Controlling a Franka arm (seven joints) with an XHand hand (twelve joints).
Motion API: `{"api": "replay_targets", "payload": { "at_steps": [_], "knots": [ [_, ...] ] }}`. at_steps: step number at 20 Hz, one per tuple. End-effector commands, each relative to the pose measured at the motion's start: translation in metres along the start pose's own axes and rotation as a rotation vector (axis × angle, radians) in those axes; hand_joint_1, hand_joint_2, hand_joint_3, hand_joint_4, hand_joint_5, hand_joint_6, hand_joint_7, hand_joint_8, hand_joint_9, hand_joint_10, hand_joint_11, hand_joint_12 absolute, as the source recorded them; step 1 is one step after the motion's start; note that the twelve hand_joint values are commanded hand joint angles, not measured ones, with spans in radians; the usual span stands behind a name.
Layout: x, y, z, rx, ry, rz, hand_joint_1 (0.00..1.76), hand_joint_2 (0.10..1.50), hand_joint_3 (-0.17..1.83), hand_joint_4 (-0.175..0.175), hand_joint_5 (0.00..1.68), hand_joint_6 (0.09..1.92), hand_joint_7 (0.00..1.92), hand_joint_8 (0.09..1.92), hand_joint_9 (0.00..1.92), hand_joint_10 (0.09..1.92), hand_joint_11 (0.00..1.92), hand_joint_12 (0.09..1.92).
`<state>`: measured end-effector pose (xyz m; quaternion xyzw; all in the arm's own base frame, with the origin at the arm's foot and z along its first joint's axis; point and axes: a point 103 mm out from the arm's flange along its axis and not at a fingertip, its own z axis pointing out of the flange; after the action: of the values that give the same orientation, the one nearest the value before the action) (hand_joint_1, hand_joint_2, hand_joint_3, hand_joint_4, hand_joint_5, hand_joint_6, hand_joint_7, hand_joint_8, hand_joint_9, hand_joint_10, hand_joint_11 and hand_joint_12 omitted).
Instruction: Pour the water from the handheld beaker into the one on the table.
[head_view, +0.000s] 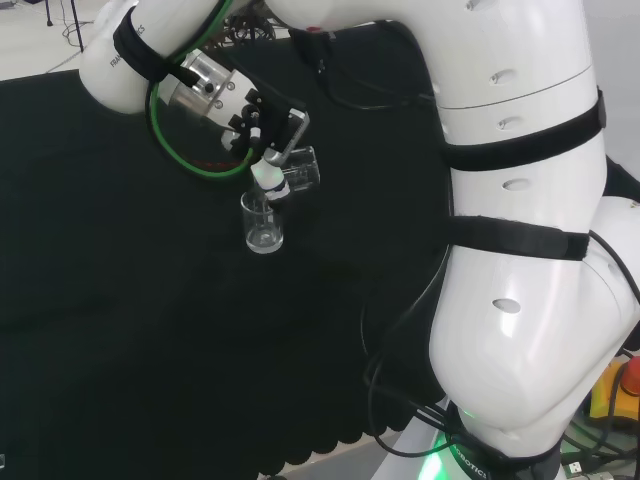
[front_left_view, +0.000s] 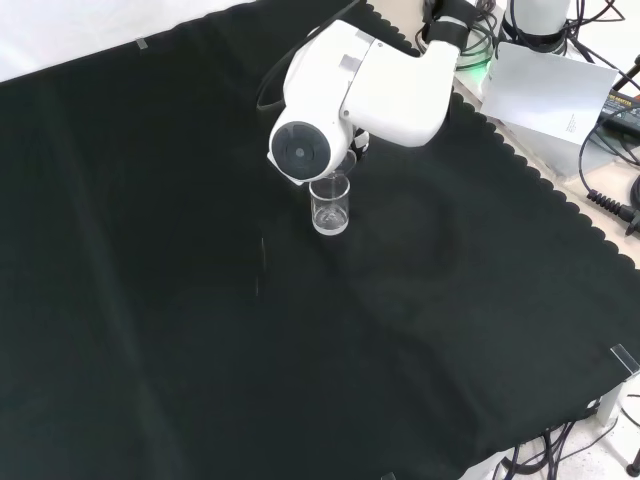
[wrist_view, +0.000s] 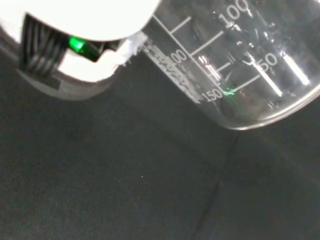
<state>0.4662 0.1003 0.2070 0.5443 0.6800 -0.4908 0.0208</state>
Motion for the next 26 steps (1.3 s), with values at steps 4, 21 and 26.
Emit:
{"api": "replay_targets", "payload": {
  "at_steps": [4, 21, 26],
  "knots": [
    [0.015, -0.008, -0.019, 0.033, -0.038, 0.017, 1.43, 0.64, 0.55, -0.175, 1.42, 0.31, 1.37, 0.45, 1.63, 0.09, 1.44, 0.54],
    [-0.003, -0.003, -0.002, -0.012, 0.039, 0.002, 1.43, 0.64, 0.55, -0.175, 1.42, 0.31, 1.37, 0.45, 1.63, 0.09, 1.44, 0.54],
    [-0.013, -0.004, 0.007, -0.119, 0.169, -0.024, 1.43, 0.64, 0.55, -0.175, 1.42, 0.31, 1.37, 0.45, 1.63, 0.09, 1.44, 0.54]
  ]
}}
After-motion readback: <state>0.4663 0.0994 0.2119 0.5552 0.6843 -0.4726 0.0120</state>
